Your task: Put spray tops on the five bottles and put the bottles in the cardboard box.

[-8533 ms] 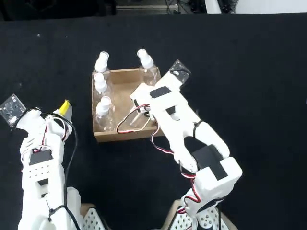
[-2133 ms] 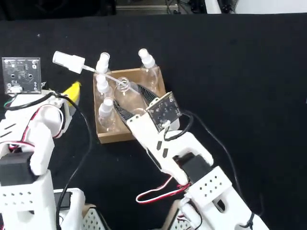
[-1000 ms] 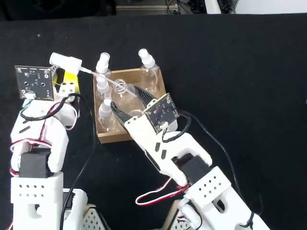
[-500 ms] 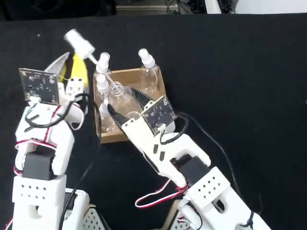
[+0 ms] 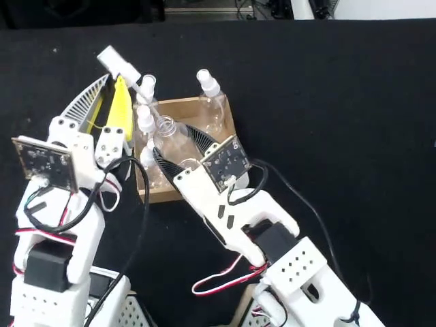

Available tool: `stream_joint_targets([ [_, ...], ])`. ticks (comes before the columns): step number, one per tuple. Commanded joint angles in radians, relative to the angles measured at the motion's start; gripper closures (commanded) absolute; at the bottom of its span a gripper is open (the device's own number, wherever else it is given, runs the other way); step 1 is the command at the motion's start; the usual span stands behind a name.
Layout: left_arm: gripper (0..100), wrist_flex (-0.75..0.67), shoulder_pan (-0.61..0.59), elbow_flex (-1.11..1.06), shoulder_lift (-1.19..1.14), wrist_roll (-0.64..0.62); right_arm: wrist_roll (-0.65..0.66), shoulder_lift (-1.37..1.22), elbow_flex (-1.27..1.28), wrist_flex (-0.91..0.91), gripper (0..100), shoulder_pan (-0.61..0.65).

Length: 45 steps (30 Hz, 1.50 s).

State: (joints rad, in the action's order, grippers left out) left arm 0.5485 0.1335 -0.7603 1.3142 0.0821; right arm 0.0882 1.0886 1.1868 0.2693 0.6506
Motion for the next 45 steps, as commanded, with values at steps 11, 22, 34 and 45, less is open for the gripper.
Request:
stream_joint_targets([
  [11,96,0.262,-0.142,0.145,0.06,-0.003,-0.006,0.004,-0.021,0.0,98.8,-0.034],
  [22,96,-0.074,-0.154,-0.188,-0.025,-0.003,-0.008,0.045,-0.021,0.009,98.8,-0.035],
  [34,96,-0.39,0.031,-0.278,-0.083,-0.003,-0.008,0.243,0.087,0.005,98.8,-0.035],
  [45,96,-0.259,0.041,0.013,-0.091,-0.003,-0.008,0.243,0.113,0.003,98.8,-0.035],
])
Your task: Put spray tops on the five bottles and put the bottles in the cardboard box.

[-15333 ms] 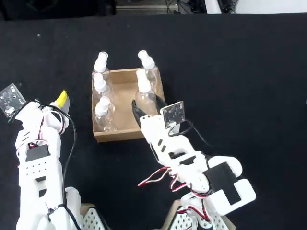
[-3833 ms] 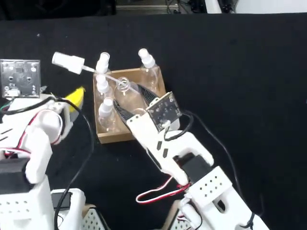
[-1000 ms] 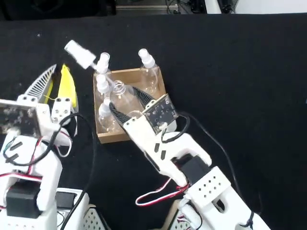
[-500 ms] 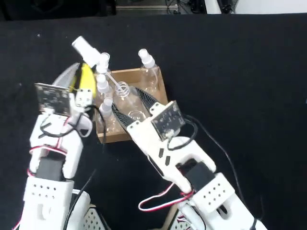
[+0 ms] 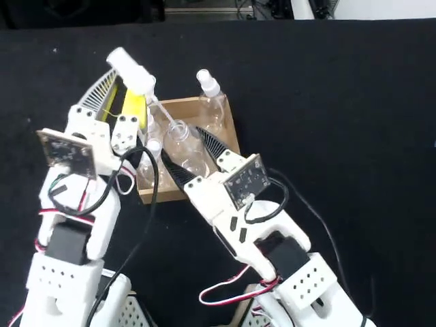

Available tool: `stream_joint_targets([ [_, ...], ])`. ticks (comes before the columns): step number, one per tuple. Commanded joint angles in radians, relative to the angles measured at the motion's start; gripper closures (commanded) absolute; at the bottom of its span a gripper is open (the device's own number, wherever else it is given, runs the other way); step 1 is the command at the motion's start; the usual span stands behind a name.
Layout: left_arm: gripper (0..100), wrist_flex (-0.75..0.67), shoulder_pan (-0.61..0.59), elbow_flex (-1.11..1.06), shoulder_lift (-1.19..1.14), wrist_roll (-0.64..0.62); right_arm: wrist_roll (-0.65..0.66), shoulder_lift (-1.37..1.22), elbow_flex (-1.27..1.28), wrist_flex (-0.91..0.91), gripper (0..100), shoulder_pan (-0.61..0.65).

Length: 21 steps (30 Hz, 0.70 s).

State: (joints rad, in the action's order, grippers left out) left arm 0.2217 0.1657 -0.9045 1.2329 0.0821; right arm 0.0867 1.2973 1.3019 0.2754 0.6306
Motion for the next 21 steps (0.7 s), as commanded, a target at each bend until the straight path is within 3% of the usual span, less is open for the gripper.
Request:
stream_joint_targets([
  [1,96,0.089,0.008,0.18,-0.011,-0.003,-0.006,0.035,-0.002,-0.003,98.8,-0.015],
  [10,96,0.229,0.081,0.219,-0.005,-0.003,-0.006,0.035,-0.008,-0.003,98.8,-0.015],
  [16,96,0.235,0.143,0.219,-0.02,0.002,-0.006,0.035,-0.01,-0.003,98.8,-0.015],
  [21,96,0.241,0.14,0.219,-0.046,0.157,-0.006,0.036,-0.008,-0.003,98.8,-0.015],
])
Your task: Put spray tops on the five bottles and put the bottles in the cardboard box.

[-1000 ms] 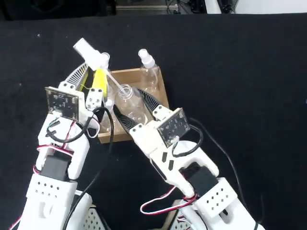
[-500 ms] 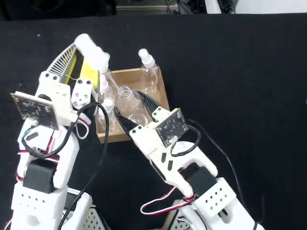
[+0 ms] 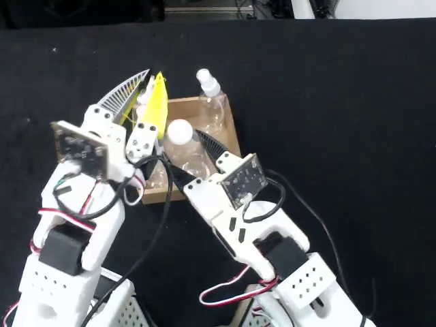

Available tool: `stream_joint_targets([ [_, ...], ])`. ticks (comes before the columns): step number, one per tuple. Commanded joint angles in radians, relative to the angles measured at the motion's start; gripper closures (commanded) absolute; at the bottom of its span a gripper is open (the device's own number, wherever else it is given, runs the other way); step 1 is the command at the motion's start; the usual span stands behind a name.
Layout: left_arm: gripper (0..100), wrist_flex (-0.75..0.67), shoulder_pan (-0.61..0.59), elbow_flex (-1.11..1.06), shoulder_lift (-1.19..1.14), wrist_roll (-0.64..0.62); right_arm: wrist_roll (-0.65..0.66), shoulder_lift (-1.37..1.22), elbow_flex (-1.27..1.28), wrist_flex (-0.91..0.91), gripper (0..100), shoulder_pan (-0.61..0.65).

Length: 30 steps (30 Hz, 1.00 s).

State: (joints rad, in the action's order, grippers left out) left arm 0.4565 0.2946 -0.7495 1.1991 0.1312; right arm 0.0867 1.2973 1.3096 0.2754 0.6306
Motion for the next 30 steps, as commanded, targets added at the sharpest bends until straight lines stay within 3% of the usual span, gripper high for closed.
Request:
stream_joint_targets([
  [1,96,0.006,0.012,0.064,-0.012,0.133,-0.006,0.039,-0.015,-0.003,98.8,-0.015],
  [8,96,0.008,-0.002,0.074,-0.012,0.172,-0.006,0.044,-0.007,0.005,98.8,-0.021],
  [13,96,0.025,-0.136,0.094,0.02,0.166,-0.006,0.044,0.001,0.006,98.8,-0.071],
  [17,96,0.147,-0.269,0.105,0.124,0.166,-0.002,0.039,-0.041,0.035,98.8,-0.157],
  [21,96,0.252,-0.423,0.039,0.193,0.166,0.002,0.033,-0.168,0.192,98.8,-0.31],
  [25,96,0.255,-0.579,-0.134,0.218,0.163,0.002,0.031,-0.245,0.216,98.8,-0.525],
  [30,96,0.155,-0.613,-0.404,0.221,0.037,0.005,0.004,-0.309,0.204,98.8,-0.787],
])
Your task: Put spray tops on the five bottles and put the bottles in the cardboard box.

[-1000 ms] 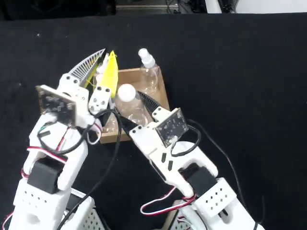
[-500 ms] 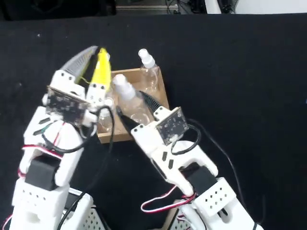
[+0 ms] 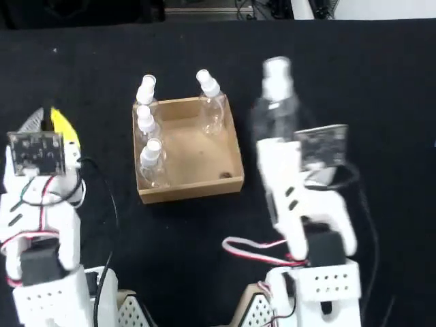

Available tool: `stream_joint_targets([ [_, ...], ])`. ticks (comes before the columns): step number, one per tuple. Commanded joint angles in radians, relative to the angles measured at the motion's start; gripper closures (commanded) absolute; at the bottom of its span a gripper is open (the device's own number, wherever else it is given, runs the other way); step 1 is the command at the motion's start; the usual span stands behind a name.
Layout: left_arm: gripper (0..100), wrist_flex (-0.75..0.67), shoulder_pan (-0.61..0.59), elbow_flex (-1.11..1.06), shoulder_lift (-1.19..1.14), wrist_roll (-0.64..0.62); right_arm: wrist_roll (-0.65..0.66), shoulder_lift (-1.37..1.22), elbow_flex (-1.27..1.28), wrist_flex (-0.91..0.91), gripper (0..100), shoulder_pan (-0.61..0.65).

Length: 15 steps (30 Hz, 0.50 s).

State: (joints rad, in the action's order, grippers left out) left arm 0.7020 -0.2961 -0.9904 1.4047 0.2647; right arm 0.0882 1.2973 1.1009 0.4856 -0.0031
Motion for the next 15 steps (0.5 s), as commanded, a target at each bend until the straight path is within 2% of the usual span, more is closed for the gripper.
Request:
stream_joint_targets([
  [1,96,-0.129,-0.022,-0.209,0.015,-0.124,0.015,-0.027,-0.12,-0.021,98.8,-0.199],
  [5,96,-0.298,-0.022,-0.358,0.015,-0.224,0.112,-0.231,-0.216,-0.126,98.8,-0.347],
  [9,96,-0.417,-0.022,-0.472,0.015,-0.269,0.127,-0.527,-0.272,-0.267,98.8,-0.456],
  [15,96,-0.563,-0.024,-0.634,0.015,-0.27,0.126,-0.969,-0.262,-0.652,98.8,-0.523],
])
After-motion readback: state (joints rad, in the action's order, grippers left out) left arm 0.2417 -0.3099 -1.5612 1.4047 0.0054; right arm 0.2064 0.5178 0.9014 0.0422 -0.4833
